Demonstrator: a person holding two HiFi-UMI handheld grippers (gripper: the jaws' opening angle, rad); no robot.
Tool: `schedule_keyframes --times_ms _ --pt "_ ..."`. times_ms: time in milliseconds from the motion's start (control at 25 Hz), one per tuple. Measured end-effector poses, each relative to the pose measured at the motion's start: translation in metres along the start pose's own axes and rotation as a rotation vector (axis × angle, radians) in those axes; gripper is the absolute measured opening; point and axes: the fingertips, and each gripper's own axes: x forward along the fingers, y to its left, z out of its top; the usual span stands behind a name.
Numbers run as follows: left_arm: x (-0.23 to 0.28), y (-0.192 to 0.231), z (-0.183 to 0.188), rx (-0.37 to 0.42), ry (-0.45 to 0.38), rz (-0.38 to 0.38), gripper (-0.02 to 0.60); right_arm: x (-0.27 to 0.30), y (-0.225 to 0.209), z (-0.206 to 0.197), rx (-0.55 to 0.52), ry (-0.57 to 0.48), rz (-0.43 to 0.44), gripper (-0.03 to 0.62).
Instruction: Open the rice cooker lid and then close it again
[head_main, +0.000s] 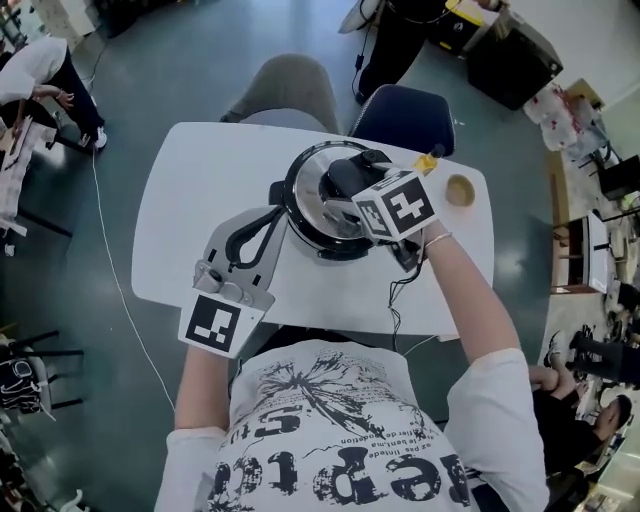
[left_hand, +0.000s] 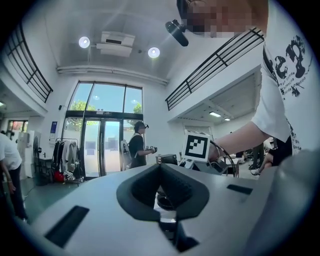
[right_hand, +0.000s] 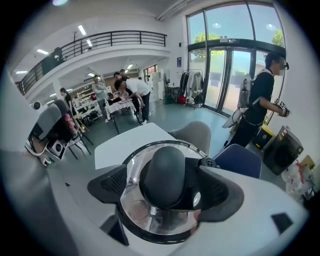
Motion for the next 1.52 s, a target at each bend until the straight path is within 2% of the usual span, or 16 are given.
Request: schedule_keyframes --times_ms 40,160,240,360,680,1040,1280,1520 --pt "0.001 0.002 0.001 -0.007 -0.005 -0.004 0.012 0.005 -0.003 0.001 0.016 0.025 -0.001 0.444" --pt "0.001 0.009 -0.002 -0.016 0.004 -0.005 0.012 0.018 -0.009 0.005 0.049 0.074 -0.006 0.409" --pt "0.003 0.013 -0.005 -0.015 0.011 -0.009 0.014 0.024 -0.012 0.005 0.073 0.094 -0.012 0.358" --pt "0.005 0.018 -0.006 -0.007 0.01 -0.022 0.012 0.033 -0.012 0.003 0.108 0.133 -0.015 0.336" --pt "0.014 0.031 0.001 0.008 0.007 -0.025 0.014 0.041 -0.011 0.005 0.078 0.184 -0.005 0.313" --pt "0.01 0.037 -0.001 0.015 0.009 -0.024 0.012 0.039 -0.012 0.003 0.127 0.183 -0.022 0.298" --pt "-0.004 0.047 -0.004 -0.007 0.013 -0.015 0.012 0.03 -0.014 0.01 0.184 0.155 -0.02 0.296" --pt "-0.017 0.044 -0.007 0.01 0.01 -0.05 0.014 0.028 -0.016 0.017 0.234 0.084 -0.059 0.295"
